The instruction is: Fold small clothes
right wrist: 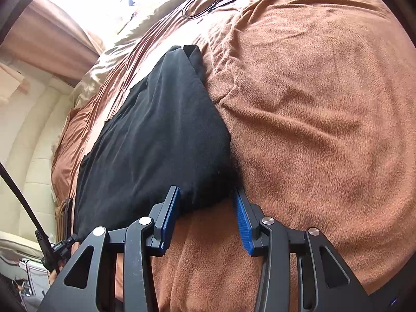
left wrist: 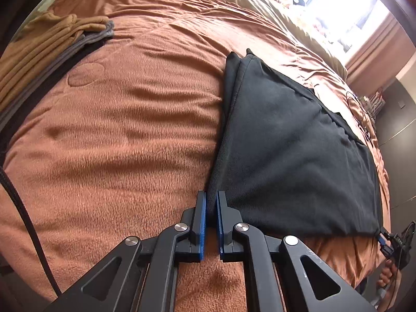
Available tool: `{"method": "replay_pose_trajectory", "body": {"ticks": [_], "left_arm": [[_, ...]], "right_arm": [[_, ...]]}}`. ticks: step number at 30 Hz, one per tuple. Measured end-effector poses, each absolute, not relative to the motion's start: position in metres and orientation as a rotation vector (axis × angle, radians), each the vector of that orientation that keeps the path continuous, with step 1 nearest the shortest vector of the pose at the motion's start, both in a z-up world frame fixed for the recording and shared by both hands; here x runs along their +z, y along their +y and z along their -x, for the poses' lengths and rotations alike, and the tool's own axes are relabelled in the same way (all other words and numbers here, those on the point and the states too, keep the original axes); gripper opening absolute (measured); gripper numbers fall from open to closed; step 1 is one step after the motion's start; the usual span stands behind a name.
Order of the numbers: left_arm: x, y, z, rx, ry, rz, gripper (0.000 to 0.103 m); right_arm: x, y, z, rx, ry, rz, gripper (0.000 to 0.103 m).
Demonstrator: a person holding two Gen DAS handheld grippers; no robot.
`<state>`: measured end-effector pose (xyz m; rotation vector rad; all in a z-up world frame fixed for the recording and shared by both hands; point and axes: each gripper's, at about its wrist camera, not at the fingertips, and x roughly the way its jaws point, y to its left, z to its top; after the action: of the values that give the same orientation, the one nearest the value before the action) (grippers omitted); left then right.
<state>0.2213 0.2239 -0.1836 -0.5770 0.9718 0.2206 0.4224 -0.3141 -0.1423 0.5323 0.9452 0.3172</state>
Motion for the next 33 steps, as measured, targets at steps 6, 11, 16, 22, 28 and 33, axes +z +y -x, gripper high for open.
{"method": "replay_pose_trajectory", "body": {"ticks": [6, 11, 16, 22, 28, 33], "left_arm": [[-0.174, 0.228, -0.221, 0.194, 0.958, 0.652, 0.019], [-0.169, 0.228, -0.213, 0.167, 0.923, 0.724, 0.058], [-0.184, 0.226, -0.214, 0.139, 0.947, 0.82, 0.058], [-0.198, 0.227, -0.22, 0.143, 0.933, 0.901, 0.058], [-0.201, 0.228, -0.236, 0.156, 0.899, 0.949, 0.058], [-0.202, 0.228, -0.247, 0.169, 0.869, 0.96, 0.057]], "right_arm": [[-0.142, -0.318, -0.422, 0.361, 0.932, -0.596, 0.055], [-0.152, -0.316, -0.429, 0.377, 0.94, -0.623, 0.057], [-0.165, -0.319, -0.436, 0.366, 0.933, -0.687, 0.057], [-0.175, -0.323, -0.445, 0.349, 0.888, -0.779, 0.055], [-0.182, -0.32, -0.456, 0.326, 0.849, -0.817, 0.054], [-0.184, -0.317, -0.461, 0.277, 0.829, -0.799, 0.034]]}}
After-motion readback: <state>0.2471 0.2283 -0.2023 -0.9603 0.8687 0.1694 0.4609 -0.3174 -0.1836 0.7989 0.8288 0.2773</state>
